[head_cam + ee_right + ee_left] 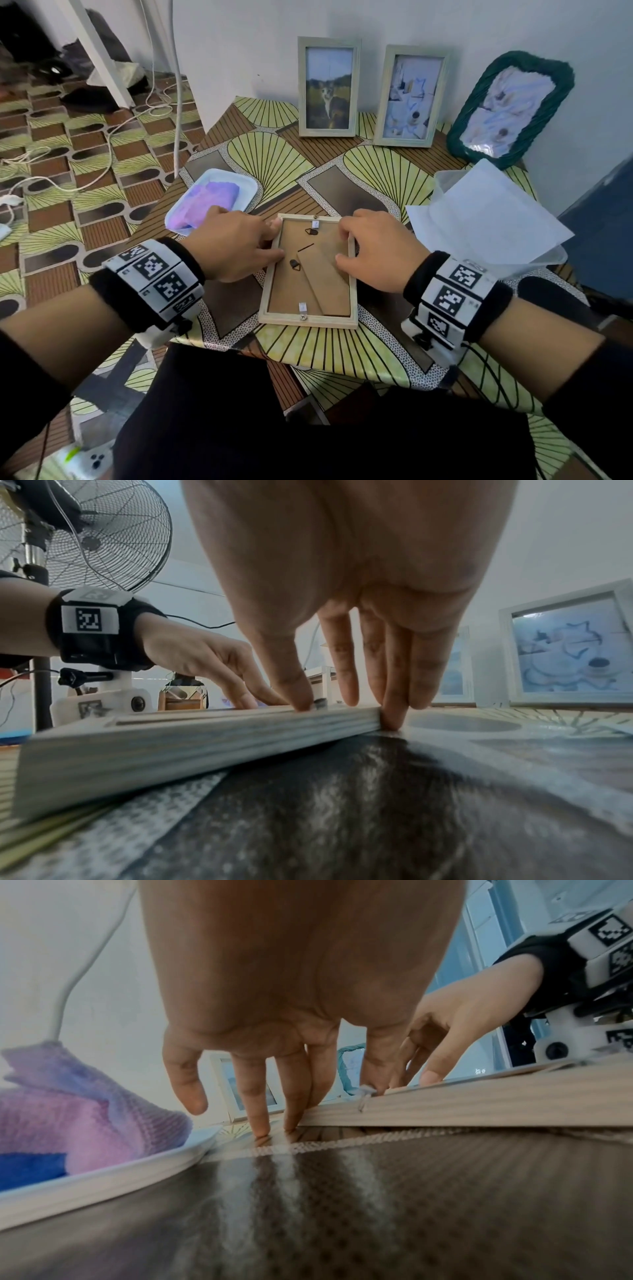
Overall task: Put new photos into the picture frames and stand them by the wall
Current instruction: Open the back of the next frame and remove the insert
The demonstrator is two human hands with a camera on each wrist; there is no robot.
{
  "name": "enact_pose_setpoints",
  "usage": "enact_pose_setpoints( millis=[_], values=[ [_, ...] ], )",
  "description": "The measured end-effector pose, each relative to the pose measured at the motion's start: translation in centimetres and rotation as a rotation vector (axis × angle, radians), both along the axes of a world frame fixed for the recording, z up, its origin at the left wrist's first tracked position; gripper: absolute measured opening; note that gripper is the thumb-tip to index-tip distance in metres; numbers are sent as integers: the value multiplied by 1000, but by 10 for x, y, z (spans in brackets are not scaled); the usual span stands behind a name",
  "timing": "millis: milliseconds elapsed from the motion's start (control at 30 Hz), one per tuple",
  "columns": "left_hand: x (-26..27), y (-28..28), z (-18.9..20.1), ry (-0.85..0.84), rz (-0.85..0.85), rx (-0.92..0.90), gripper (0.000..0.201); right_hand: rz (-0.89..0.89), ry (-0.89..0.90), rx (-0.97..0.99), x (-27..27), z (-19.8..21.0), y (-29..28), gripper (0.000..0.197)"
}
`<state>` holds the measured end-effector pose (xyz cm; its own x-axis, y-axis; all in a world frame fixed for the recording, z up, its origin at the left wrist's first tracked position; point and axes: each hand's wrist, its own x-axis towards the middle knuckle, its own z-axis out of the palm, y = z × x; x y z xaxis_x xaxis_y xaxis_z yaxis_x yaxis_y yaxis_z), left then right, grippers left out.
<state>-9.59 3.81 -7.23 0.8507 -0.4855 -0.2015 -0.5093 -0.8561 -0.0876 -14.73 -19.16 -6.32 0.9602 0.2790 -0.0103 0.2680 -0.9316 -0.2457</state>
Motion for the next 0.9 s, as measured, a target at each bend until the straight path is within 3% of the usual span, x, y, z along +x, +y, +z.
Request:
enact_pose_setpoints(
  millis=[300, 533, 633, 733, 900],
  values=[
    [4, -2, 0, -39, -18, -4, 48, -17, -26, 6, 7, 0, 4, 9],
    [2, 2, 2, 36, 9, -52, 50, -29, -21, 99, 9, -2, -9, 16],
    [-4, 9, 7, 171, 49, -176, 61, -33, -23, 190, 11, 1, -17, 15],
    [-21, 17, 12, 138, 39, -375, 66, 29, -88, 194, 15, 0, -20, 15],
    [-68, 28, 23, 27, -124, -516, 44, 178, -49, 60, 23, -3, -19, 31]
  ],
)
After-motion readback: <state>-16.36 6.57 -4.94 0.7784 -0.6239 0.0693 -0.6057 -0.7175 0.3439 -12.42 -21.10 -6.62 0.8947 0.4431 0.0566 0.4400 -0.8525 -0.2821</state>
